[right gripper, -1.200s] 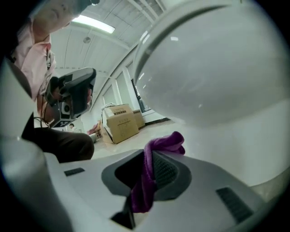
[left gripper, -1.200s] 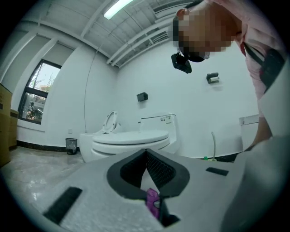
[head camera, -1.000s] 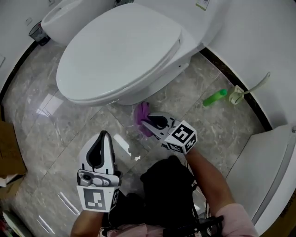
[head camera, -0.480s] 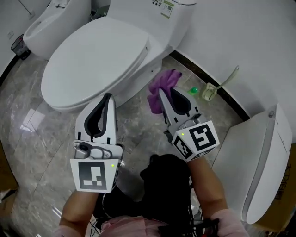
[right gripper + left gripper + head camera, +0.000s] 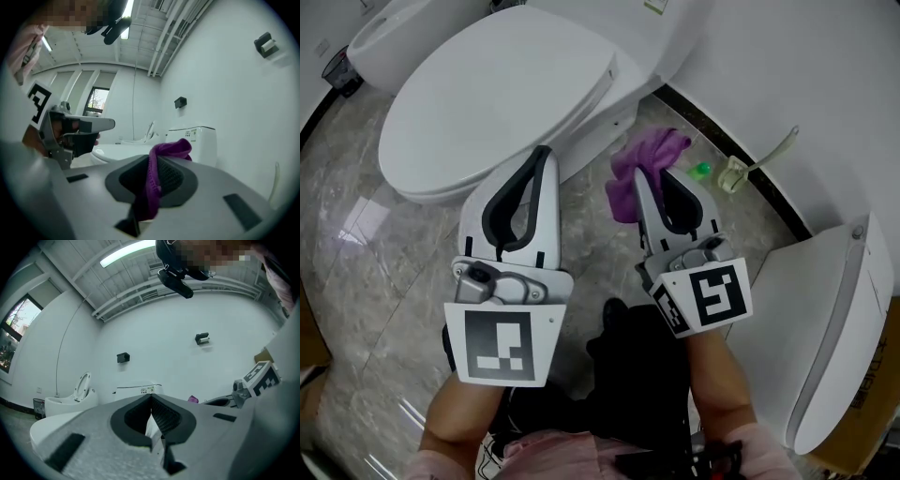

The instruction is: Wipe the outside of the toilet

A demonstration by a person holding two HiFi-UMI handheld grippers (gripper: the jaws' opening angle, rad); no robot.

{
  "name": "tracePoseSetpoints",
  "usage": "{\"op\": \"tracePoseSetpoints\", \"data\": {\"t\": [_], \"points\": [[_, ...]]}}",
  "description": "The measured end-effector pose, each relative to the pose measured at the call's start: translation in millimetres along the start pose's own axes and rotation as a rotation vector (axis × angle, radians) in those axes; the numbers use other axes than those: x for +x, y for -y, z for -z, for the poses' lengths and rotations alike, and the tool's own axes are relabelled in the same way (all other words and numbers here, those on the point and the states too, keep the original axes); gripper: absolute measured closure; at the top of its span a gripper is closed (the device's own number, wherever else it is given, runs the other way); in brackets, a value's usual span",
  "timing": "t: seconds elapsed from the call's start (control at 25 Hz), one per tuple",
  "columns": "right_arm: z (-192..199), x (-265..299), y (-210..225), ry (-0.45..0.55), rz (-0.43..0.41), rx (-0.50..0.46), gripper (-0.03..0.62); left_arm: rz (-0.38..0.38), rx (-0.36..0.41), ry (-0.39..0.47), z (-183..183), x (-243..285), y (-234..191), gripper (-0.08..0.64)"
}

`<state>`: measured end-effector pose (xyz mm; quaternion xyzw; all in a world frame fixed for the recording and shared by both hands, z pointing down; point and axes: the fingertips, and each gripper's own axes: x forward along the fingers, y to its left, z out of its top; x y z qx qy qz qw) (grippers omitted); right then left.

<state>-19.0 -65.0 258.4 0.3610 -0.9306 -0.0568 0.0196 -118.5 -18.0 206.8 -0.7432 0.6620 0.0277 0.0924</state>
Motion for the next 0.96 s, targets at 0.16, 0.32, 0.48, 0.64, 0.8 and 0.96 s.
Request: {"op": "tracePoseSetpoints", "data": {"t": [0.16,0.32,0.48,0.64,0.8,0.96], "points": [[1,-1,2,0.006,0.01,0.009,0.537,0.002,-0.004,0.001,0,2,4,0.552],[1,-5,1,0.011,0.013,0.008,0.537,0.005,-0.007,0.021,-3,5,9,0.552],[1,-5,1,0.023,0.012,0.003,0.537,0.005,-0.004,0.023,-3,7,14,0.552],[0,-5,-3,0.026,0.003,-0.01,0.537,0.001,0.001,0.014,-3,5,15,0.552],[-1,-5,-5,0.031,0.002,-0.013,0.537,-0.004,0.007,0.026,-7,4,14,0.552],[0,-5,-5,0.036,-0.002,-0.012,0.537,-0.004,0.012,0.03,-8,5,14,0.552]]}}
